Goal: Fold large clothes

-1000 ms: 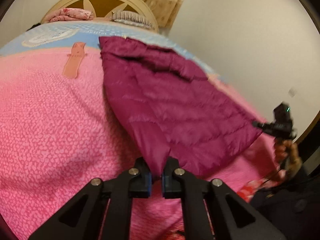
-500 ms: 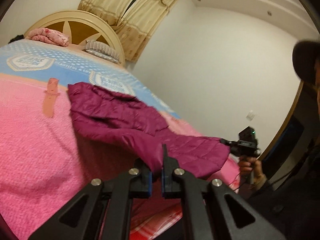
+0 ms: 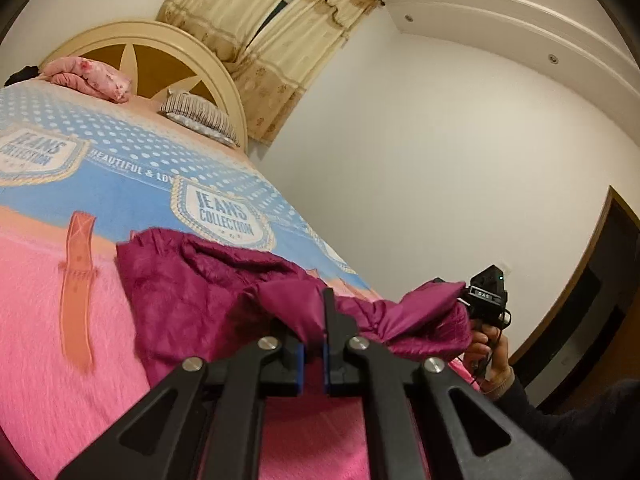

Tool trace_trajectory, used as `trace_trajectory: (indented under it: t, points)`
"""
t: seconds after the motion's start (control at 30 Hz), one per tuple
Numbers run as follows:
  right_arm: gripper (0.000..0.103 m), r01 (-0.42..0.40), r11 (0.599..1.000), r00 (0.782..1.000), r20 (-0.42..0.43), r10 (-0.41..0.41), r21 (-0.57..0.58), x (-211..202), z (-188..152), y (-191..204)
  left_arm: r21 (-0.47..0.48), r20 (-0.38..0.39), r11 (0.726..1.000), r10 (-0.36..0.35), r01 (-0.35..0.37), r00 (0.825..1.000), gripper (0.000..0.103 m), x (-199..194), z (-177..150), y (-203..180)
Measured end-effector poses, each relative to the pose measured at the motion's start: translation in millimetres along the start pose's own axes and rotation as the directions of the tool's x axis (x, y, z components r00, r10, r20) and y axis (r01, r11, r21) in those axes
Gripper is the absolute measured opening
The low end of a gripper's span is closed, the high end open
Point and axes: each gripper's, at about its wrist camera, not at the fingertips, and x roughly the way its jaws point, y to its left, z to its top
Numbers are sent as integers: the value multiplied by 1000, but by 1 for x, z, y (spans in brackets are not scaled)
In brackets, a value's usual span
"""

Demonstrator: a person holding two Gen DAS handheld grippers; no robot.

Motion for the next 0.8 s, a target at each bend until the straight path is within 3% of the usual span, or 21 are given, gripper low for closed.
trace_trajectory:
  t: [0.23, 0.37, 0.47, 0.5, 0.53, 0.57, 0.6, 0.63, 0.7, 0.77, 0.8]
  points:
    - [4, 113, 993, 993, -40, -112, 24, 82, 49, -39, 44, -68, 992, 122, -120, 990, 8, 69, 37, 37]
    - [4, 181, 983, 982, -57, -178, 42, 123, 60, -66, 58, -74, 969, 243, -239, 967, 11, 102, 44, 60]
    - [4, 220, 974, 974, -65, -216, 52, 147, 66, -84, 44, -56, 949, 315, -312, 948, 20, 113, 51, 73]
    - [4, 232, 971, 971, -69, -228, 58, 155, 69, -92, 40, -47, 941, 339, -337, 940, 31, 114, 54, 75]
    - [4, 245, 968, 968, -73, -240, 61, 162, 71, -99, 38, -39, 933, 358, -357, 933, 54, 116, 55, 77]
    - [4, 253, 965, 966, -77, -248, 63, 168, 72, -103, 37, -16, 919, 392, -392, 920, 70, 115, 55, 76]
    - [4, 263, 963, 963, -83, -258, 65, 176, 73, -110, 40, 20, 896, 441, -442, 897, 99, 113, 55, 74]
    - [4, 274, 959, 959, -88, -268, 67, 183, 74, -117, 47, 56, 877, 475, -478, 878, 103, 112, 54, 71]
    - [4, 290, 955, 955, -94, -283, 70, 192, 74, -126, 95, 85, 862, 491, -498, 867, 103, 114, 51, 62]
    - [4, 308, 949, 949, -99, -300, 72, 201, 73, -134, 152, 98, 831, 527, -536, 844, 103, 123, 45, 51]
    - [4, 311, 947, 947, -103, -303, 77, 206, 73, -139, 186, 94, 823, 530, -538, 843, 103, 129, 41, 45]
